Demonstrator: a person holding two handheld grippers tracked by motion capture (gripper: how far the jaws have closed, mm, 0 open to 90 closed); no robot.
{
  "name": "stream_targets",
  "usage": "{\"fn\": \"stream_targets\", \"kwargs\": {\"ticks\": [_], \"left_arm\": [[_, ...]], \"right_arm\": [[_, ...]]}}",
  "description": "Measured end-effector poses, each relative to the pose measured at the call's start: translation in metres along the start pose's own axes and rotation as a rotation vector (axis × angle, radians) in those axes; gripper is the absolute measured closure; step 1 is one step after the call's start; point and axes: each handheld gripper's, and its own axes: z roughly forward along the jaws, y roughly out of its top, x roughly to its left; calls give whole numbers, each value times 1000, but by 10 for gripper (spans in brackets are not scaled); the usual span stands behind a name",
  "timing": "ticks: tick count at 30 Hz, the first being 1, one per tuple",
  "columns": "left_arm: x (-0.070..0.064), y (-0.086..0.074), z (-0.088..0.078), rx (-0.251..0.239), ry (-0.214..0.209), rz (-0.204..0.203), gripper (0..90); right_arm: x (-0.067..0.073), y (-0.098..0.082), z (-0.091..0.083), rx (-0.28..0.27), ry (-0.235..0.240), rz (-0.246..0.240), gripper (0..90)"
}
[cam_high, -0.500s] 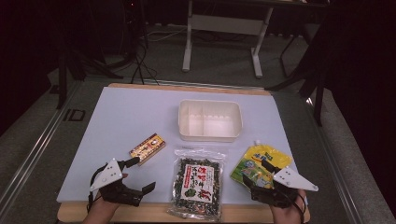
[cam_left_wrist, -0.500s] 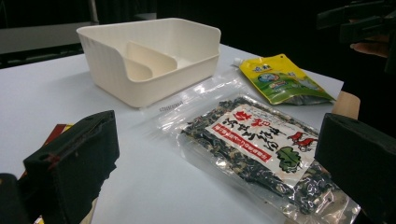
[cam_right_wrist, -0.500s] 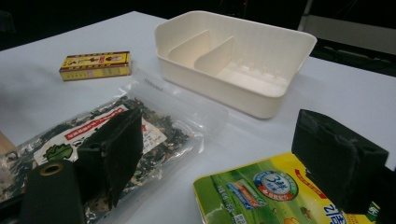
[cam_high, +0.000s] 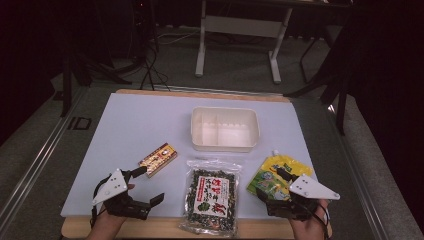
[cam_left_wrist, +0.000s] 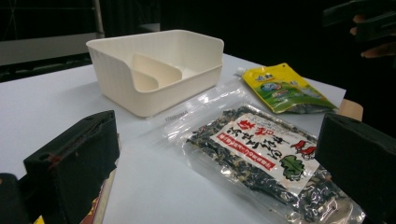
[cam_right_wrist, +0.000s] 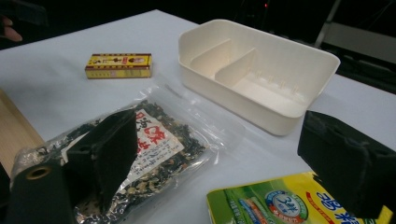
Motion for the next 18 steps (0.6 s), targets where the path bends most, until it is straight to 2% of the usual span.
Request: {"fn": "stream_targets", "kwargs": {"ticks": [1, 3, 4, 6, 7, 9, 11, 13, 16, 17, 18], "left_arm": [[1, 0, 0, 1, 10, -4, 0], [2, 0, -1, 2, 16, -19, 0], [2, 0, -1, 6, 18, -28, 0], [3, -1, -1, 12, 10, -43, 0], [3, 0, -1, 17, 9, -46, 0], [2, 0, -1, 22, 3, -36, 0], [0, 0, 0, 29, -2, -18, 0], [-3, 1, 2, 36, -13, -5, 0], [-5, 0, 3, 39, -25, 3, 0], [-6, 0, 3, 41, -28, 7, 0], [-6, 0, 3, 41, -35, 7, 0]], "right_arm": [[0, 2, 1, 3, 16, 5, 115], [-1, 7, 6, 69, 27, -9, 115], [-1, 9, 8, 78, 37, -10, 114], [-3, 13, 12, 60, 80, 33, 107], [-4, 16, 15, 64, 82, 33, 99], [-8, 19, 19, 51, 100, 50, 98], [-12, 21, 26, 68, 95, 32, 98], [-16, 22, 32, 79, 124, 31, 98], [-20, 23, 38, 88, 140, 30, 101], [-24, 23, 47, 107, 166, 34, 111], [-25, 23, 50, 112, 169, 39, 130]]}}
